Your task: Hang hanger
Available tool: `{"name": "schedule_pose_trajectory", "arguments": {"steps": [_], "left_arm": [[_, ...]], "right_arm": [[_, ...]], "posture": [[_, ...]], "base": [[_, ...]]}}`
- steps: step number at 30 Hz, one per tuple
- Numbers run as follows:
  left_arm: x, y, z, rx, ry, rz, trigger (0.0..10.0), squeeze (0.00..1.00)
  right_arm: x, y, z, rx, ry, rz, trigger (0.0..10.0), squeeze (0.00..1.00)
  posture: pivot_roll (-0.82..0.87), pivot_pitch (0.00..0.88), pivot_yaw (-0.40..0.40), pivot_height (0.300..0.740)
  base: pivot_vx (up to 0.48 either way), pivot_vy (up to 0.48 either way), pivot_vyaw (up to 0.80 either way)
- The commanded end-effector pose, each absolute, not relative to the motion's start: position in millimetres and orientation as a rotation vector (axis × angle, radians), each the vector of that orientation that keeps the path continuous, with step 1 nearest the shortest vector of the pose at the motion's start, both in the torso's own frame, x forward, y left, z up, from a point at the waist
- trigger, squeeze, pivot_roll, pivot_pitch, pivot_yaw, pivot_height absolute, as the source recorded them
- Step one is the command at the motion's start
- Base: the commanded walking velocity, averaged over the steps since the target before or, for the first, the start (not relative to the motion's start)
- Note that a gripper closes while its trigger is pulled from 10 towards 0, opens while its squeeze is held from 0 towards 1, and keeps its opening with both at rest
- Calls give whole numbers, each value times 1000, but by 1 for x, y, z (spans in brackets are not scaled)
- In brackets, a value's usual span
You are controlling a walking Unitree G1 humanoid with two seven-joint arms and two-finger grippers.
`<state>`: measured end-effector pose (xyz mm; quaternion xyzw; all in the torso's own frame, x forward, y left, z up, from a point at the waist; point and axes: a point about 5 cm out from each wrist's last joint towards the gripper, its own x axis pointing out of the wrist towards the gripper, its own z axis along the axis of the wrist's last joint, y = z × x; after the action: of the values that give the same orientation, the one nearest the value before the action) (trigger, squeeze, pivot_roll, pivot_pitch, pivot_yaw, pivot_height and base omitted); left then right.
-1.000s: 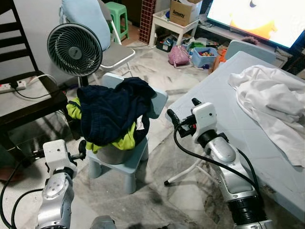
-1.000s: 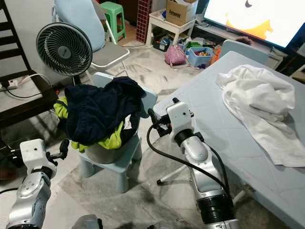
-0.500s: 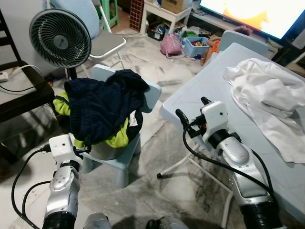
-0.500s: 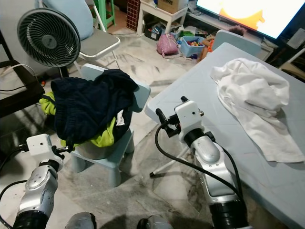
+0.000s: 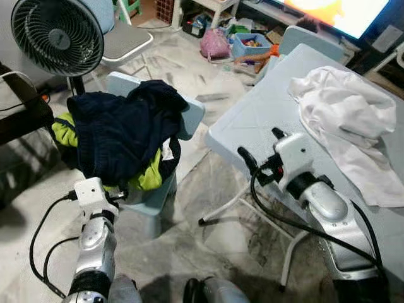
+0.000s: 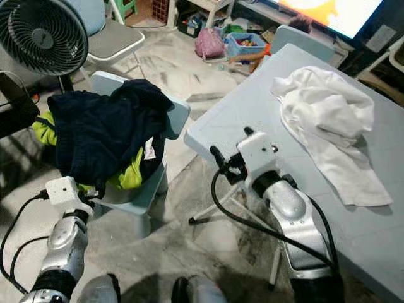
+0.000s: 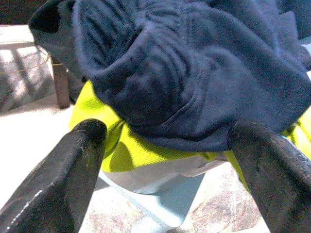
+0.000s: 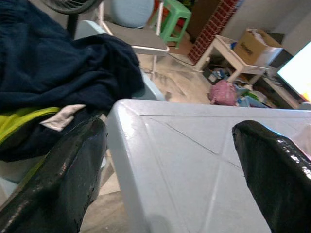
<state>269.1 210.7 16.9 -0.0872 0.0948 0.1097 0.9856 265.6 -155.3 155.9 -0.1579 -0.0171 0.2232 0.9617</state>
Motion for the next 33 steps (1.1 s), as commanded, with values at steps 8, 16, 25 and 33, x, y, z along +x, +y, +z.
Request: {"name": "schedule_pose_trajectory", "arguments": {"steps": [8, 16, 25, 33], "left_arm": [[267, 215, 20, -131, 133, 276, 10000, 0], [272, 224, 29, -110, 71, 325, 10000, 0], [276, 227, 33, -89, 41, 372, 10000, 0], [284, 216, 36, -198, 9, 349, 10000, 0]], "right_arm": [[249, -164, 152, -330, 28, 451, 10000, 0], [245, -164, 152, -332, 45, 457, 10000, 0], [245, -166, 154, -340, 51, 452, 10000, 0], [245, -168, 154, -350, 55, 444, 10000, 0]], "posture": [[-199, 216, -241, 740], [-211, 225, -251, 740], [-215, 223, -251, 740], [-233, 211, -256, 740]], "base": [[0, 0, 0], [0, 0, 0], [0, 0, 0], [0, 0, 0]]}}
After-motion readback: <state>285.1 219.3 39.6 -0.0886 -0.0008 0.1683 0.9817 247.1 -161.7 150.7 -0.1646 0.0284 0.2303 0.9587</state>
